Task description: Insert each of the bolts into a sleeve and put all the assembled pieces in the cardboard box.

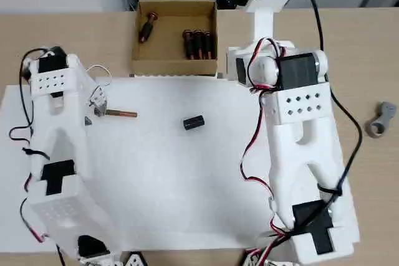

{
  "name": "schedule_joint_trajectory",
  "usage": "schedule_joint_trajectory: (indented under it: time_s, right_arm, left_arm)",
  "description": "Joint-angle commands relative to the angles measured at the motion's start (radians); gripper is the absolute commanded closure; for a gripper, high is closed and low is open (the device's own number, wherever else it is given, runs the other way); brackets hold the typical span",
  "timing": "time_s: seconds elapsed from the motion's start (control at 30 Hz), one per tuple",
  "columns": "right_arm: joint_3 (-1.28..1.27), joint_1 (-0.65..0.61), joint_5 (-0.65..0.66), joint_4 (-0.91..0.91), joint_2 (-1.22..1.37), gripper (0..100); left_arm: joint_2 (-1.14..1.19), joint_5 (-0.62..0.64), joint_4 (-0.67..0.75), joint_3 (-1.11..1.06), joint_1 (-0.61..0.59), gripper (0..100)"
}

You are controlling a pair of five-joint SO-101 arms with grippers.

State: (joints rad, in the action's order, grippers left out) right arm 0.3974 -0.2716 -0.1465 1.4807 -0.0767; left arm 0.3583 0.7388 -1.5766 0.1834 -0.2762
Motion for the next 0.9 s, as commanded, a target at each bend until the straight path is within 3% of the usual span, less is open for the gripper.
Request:
schedule_joint_trajectory:
  time_s: [0.0, 0.3, 0.87]
  right_arm:
    - [0.003, -0.030, -0.006, -0.031, -0.033, 99.5]
    - [0.002, -0.042, -0.006, -0.065, -0.033, 99.5]
    - [0.002, -0.041, -0.006, -0.058, -0.033, 99.5]
  left_arm:
    - [-0.009, 0.110, 0.025, 0.042, 0.028, 89]
    - [0.064, 0.193, 0.204, -0.004, 0.048, 89]
    - [0.247, 0.235, 0.253, 0.022, 0.049, 92]
